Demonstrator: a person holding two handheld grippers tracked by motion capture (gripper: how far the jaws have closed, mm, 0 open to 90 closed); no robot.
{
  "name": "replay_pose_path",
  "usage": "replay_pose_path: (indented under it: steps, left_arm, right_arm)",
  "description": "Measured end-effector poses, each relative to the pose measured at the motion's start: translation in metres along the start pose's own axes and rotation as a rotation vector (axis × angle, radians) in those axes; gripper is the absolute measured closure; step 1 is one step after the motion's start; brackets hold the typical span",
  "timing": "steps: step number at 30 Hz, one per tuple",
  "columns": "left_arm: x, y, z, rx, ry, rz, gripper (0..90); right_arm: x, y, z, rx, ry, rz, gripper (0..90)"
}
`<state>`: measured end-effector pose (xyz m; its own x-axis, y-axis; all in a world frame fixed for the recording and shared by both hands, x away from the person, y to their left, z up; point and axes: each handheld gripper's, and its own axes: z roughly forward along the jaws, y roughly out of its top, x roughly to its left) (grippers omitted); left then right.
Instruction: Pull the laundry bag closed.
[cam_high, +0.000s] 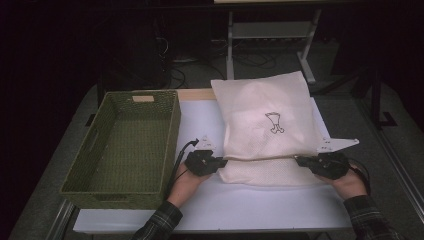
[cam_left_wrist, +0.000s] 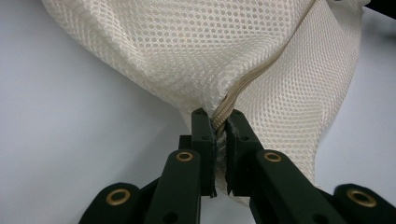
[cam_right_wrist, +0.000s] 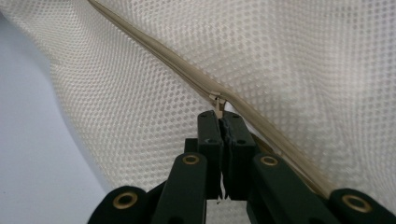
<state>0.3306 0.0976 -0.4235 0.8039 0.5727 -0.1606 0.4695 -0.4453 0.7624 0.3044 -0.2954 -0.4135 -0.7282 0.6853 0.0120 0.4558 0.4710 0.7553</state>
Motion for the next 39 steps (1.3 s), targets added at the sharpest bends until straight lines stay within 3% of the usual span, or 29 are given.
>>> replay_pose_path:
  steps: [15, 28, 39]
  left_arm:
    - [-0.001, 0.000, 0.000, 0.004, 0.005, -0.003, 83.7]
    - [0.001, -0.001, 0.001, 0.010, 0.004, -0.020, 83.7]
    - [0.001, -0.001, 0.002, 0.019, 0.007, -0.014, 83.7]
  right_arm:
    - [-0.009, -0.012, -0.011, 0.007, -0.056, 0.027, 87.0]
    - [-0.023, -0.030, -0.028, -0.005, -0.116, 0.097, 87.0]
    - [-0.028, -0.035, -0.035, 0.003, -0.162, 0.113, 87.0]
